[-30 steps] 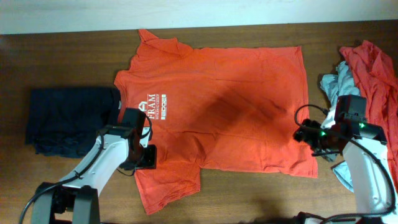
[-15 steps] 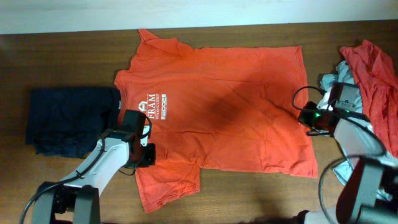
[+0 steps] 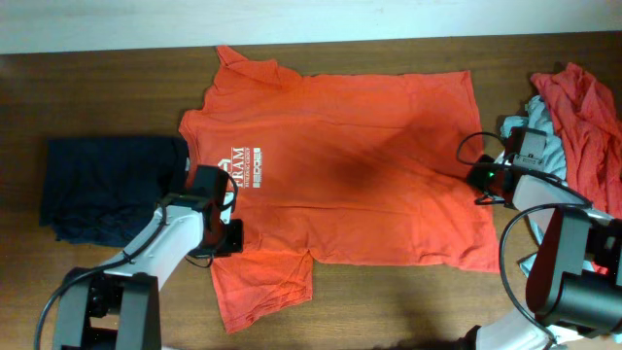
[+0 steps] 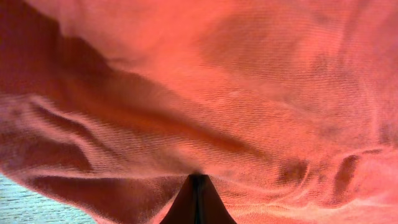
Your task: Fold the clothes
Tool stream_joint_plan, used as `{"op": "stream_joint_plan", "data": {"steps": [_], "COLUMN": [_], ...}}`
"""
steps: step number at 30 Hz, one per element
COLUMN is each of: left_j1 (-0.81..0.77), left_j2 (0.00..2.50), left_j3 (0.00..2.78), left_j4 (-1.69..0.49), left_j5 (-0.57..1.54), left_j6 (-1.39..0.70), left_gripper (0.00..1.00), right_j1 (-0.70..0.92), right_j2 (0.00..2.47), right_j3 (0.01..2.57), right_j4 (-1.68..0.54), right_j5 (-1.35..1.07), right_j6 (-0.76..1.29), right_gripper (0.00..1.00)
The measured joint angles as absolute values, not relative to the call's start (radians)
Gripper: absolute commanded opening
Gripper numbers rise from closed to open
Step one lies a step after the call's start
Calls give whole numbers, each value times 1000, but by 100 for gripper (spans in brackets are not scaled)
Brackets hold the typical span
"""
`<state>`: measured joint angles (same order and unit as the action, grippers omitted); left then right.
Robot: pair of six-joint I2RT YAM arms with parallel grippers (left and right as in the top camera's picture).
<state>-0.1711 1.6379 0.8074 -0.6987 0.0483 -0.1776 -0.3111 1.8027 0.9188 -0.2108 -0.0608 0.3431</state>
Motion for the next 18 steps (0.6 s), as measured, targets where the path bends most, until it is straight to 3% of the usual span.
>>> {"op": "stream_joint_plan", "data": {"steps": [8,12,18], "left_j1": [-55,-20,-34], "left_j2": [1671,1681,1710], "left_j3": [822,827,879], "left_j4": [-717,-718,-778], "left_j5": [195,242,226], "left_j6": [-207,-207,-183], "left_gripper": [1,1,2], "right_j1": [-408,-431,-430], "right_j2": [1826,1830,1829], "right_j3": [934,987,1082], "right_j4": [-125,-142,-251], "right_j5": [39,-34,-206], "right_j6": [296,217,166], "right_gripper": [5,31,43]}}
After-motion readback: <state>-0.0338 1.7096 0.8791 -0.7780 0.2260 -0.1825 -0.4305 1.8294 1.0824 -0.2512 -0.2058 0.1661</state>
